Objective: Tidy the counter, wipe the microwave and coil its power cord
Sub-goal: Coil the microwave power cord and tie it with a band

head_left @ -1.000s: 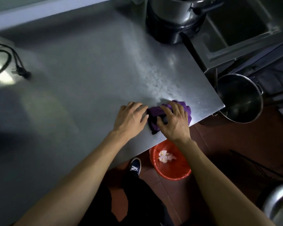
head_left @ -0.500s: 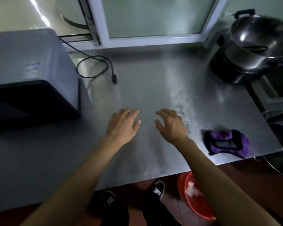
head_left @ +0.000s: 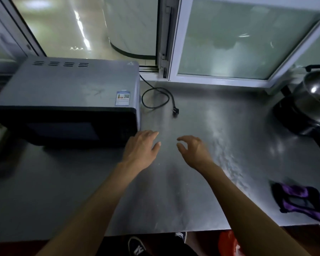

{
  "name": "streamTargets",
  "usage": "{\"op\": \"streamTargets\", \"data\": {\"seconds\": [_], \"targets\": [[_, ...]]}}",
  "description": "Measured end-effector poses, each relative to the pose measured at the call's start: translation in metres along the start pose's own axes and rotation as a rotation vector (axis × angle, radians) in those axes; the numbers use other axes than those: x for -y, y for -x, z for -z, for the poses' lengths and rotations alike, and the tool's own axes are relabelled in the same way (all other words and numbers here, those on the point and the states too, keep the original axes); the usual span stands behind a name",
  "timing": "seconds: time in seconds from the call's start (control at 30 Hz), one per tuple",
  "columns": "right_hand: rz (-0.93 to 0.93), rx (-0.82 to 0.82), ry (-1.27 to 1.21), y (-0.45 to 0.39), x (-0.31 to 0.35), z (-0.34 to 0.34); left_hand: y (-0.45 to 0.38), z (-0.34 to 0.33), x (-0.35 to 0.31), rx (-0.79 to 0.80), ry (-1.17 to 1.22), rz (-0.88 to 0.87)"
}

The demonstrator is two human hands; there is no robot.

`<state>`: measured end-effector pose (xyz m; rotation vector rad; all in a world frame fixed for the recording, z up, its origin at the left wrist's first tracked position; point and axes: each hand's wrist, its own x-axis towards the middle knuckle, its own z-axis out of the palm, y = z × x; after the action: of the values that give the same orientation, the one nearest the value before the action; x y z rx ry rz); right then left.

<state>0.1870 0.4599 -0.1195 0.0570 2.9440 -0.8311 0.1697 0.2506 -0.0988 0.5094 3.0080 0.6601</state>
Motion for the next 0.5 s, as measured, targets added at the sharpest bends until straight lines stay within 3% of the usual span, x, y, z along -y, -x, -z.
{"op": "streamTargets", "data": {"seconds": [0.5], "targets": [[-0.138,0.061,-0.212,-0.106,-0.055,0.012,-0.112,-0.042,-0.028,0.106,-0.001,0.09]]}}
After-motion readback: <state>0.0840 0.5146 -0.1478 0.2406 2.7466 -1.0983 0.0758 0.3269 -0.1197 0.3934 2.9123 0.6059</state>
